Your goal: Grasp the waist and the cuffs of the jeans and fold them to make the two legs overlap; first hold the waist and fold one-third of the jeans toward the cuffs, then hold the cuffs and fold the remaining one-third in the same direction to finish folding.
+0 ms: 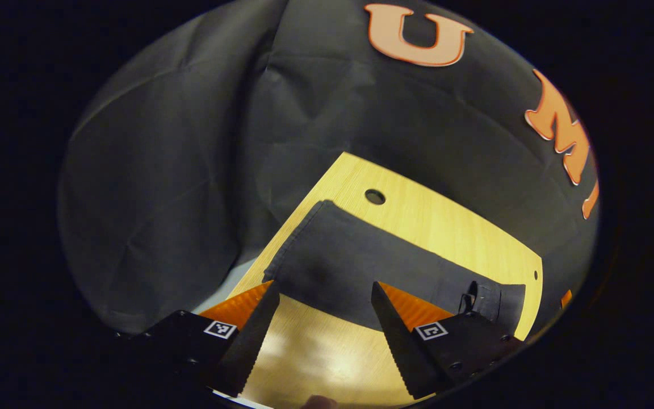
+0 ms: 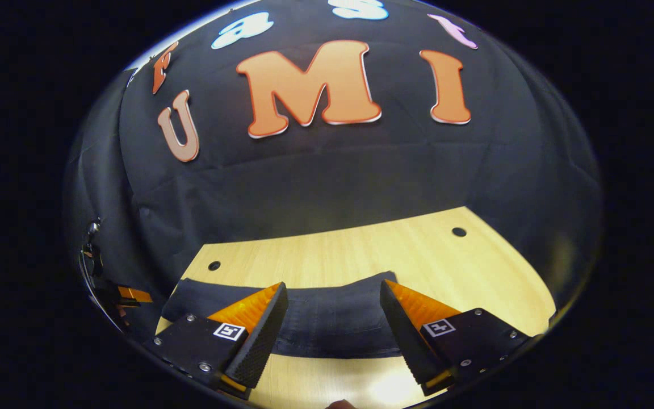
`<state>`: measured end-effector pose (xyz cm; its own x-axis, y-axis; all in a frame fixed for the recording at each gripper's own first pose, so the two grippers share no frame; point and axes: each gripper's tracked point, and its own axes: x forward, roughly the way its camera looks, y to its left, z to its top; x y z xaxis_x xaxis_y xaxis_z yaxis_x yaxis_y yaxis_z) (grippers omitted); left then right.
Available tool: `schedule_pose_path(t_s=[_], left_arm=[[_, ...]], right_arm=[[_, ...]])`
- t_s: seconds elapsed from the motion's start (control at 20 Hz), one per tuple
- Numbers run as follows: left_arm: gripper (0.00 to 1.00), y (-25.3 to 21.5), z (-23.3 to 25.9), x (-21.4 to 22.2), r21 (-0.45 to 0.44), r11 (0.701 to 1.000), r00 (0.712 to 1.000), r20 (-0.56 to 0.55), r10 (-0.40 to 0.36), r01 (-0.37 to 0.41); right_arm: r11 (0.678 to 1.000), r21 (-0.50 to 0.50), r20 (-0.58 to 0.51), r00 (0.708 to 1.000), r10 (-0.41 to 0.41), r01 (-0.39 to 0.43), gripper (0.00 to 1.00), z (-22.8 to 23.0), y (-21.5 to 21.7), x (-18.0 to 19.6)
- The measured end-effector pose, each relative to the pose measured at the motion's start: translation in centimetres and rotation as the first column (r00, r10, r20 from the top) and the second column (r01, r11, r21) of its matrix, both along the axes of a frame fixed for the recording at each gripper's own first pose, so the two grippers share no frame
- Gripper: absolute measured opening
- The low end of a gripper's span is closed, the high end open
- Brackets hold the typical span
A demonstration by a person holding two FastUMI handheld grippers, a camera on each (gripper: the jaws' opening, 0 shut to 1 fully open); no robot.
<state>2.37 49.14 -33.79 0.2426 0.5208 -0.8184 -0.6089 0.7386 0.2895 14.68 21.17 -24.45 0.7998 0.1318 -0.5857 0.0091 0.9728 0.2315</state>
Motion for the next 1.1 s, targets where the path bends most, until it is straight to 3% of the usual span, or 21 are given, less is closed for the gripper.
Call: schedule_pose_path(t_s=[0.2,0.45,0.6,0.7,0.95,1.1], left_arm=[[0.98,1.7,-3.0,-0.7,-0.067,0.992,0.991,-0.091,0.099,-0.105],[0.98,3.4,-7.4,-2.4,-0.129,0.958,0.955,-0.181,0.233,-0.258],[0.98,4.0,-9.0,-2.8,-0.161,0.913,0.915,-0.220,0.337,-0.375],[0.99,5.5,-9.5,-2.8,-0.128,0.891,0.886,-0.234,0.399,-0.435],[0.96,6.9,-10.5,-2.4,-0.056,0.870,0.846,-0.274,0.458,-0.489],[0.97,6.8,-10.6,-2.1,-0.029,0.880,0.849,-0.279,0.448,-0.474]], right_arm=[[0.997,-0.043,0.073,0.996,-0.056,0.059,0.98,3.2,-2.4,-0.9],[0.990,-0.076,0.121,0.987,-0.106,0.115,0.98,5.7,-4.5,-2.1],[0.985,-0.099,0.129,0.983,-0.129,0.142,0.98,6.1,-5.9,-3.0],[0.983,-0.102,0.120,0.983,-0.139,0.152,0.98,5.9,-6.4,-3.6],[0.984,-0.123,0.119,0.987,-0.111,0.126,0.98,5.8,-6.8,-3.4],[0.989,-0.101,0.130,0.987,-0.097,0.111,0.98,6.2,-6.5,-3.1]])
